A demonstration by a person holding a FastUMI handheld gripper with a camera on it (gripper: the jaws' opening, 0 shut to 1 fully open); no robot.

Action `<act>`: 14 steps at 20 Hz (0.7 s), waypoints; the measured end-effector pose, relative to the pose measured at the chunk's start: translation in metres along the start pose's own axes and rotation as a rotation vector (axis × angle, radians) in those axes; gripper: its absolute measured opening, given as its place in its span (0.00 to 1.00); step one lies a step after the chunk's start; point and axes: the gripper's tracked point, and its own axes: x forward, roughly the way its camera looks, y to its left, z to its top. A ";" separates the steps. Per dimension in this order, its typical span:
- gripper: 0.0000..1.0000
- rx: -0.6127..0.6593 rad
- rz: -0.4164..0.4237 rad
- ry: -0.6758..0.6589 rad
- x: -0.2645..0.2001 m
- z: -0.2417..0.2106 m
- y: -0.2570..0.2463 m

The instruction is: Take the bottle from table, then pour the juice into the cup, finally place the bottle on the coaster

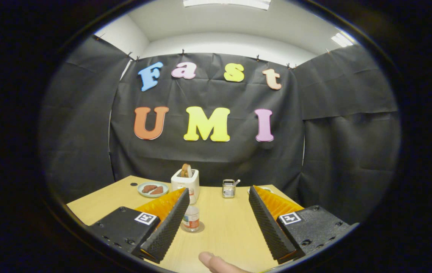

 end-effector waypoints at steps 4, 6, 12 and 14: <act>1.00 0.007 0.004 -0.021 -0.031 0.028 -0.004; 1.00 0.014 0.021 -0.025 -0.043 0.039 -0.001; 1.00 0.016 0.052 -0.033 -0.065 0.069 0.001; 1.00 0.008 0.060 -0.040 -0.072 0.077 0.003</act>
